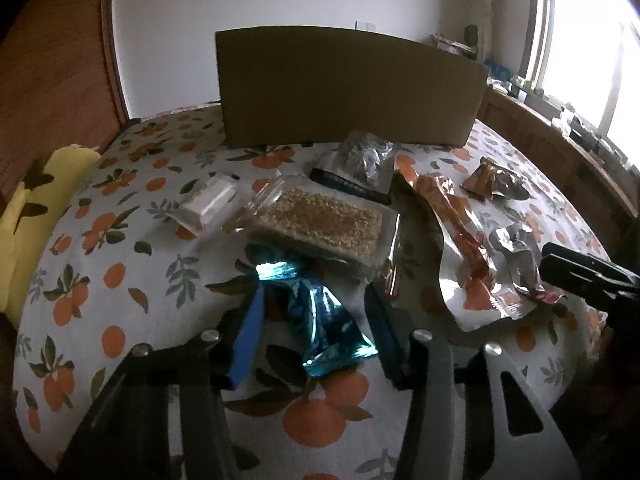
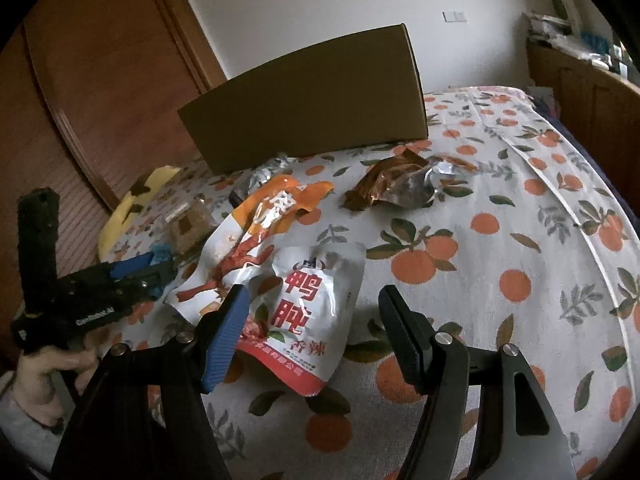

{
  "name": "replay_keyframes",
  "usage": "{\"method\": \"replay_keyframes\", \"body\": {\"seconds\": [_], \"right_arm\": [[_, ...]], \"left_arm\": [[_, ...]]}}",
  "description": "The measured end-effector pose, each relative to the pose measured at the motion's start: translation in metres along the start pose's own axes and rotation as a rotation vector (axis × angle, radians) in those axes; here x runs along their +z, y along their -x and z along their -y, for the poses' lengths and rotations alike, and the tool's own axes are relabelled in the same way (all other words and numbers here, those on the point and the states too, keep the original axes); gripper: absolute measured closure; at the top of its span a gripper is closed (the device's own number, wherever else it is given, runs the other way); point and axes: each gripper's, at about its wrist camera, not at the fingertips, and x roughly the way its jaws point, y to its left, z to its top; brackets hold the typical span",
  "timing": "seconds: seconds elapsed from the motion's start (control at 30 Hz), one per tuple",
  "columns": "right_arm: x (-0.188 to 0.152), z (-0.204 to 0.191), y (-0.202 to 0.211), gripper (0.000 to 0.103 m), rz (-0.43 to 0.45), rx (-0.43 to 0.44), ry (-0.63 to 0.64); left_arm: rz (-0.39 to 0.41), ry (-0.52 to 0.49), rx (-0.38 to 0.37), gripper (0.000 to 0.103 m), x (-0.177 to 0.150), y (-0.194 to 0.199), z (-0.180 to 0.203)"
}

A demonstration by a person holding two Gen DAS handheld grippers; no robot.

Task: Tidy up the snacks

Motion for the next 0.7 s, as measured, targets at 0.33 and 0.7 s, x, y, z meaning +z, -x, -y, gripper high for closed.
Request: {"method": "replay_keyframes", "body": {"seconds": [0.33,0.7], "right_arm": [[-0.002,-0.007,-0.001,0.033,-0.014,0.001,0.019],[0.007,-0.005,-0.006,0.035,-0.064,0.006,-0.036]], "left_arm": [[-0.008,-0.050,0.007,0.081,0.001,0.000,-0.001],[0.053,-0.006,-0.091,0.083,-0.016,0.030,-0.008]]}}
